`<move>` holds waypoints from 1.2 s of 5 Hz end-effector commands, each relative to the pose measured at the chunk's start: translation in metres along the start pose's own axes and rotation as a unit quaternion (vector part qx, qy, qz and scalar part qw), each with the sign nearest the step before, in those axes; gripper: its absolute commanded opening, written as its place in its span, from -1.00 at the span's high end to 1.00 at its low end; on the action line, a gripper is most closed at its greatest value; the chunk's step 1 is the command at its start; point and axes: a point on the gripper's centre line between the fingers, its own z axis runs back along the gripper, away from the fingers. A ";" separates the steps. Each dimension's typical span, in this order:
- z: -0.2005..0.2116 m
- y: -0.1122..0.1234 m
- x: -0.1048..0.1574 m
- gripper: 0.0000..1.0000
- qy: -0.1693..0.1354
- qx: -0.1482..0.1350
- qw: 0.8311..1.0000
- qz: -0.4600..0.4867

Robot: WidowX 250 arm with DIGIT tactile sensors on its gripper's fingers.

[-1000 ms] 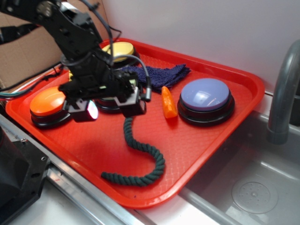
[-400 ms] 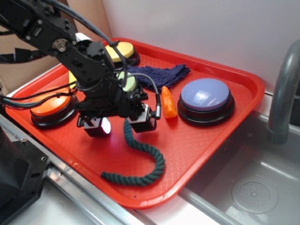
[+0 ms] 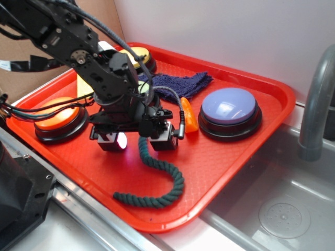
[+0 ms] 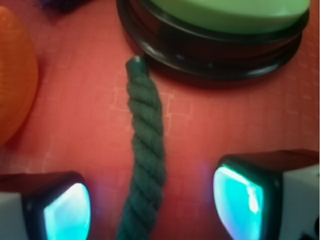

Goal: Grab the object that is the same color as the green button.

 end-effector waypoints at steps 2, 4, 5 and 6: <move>-0.006 -0.002 -0.004 1.00 -0.001 0.026 1.000 0.004; 0.022 -0.007 0.011 1.00 0.028 0.033 0.999 -0.033; 0.068 -0.012 0.026 1.00 0.046 0.040 0.993 -0.098; 0.116 -0.015 0.037 1.00 0.049 0.020 0.986 -0.157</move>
